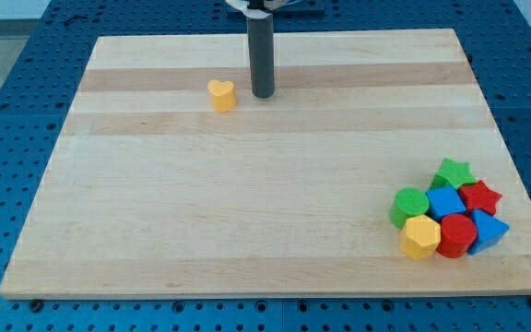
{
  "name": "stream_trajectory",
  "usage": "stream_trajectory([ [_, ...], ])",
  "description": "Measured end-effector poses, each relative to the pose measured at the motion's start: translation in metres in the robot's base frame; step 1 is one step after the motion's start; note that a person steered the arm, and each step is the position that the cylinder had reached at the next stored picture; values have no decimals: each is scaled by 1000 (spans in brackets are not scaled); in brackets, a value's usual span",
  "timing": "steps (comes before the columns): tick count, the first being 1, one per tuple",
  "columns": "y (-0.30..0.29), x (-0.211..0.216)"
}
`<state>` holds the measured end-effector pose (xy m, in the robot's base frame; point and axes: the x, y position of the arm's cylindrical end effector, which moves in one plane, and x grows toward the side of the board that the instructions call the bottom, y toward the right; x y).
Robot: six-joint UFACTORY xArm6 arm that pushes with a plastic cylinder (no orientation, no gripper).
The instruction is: Push the yellow heart towards the group of blocks
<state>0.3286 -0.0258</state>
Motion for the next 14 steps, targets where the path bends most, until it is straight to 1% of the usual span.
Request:
stream_trajectory([
  [1, -52, -31],
  [2, -126, -56],
  [3, -176, -50],
  [4, -178, -20],
  [5, -136, 1],
  [7, -11, 4],
  [8, 45, 13],
  [9, 82, 43],
  [10, 94, 68],
  [11, 89, 55],
  [12, 67, 33],
  [13, 40, 24],
  [14, 33, 40],
])
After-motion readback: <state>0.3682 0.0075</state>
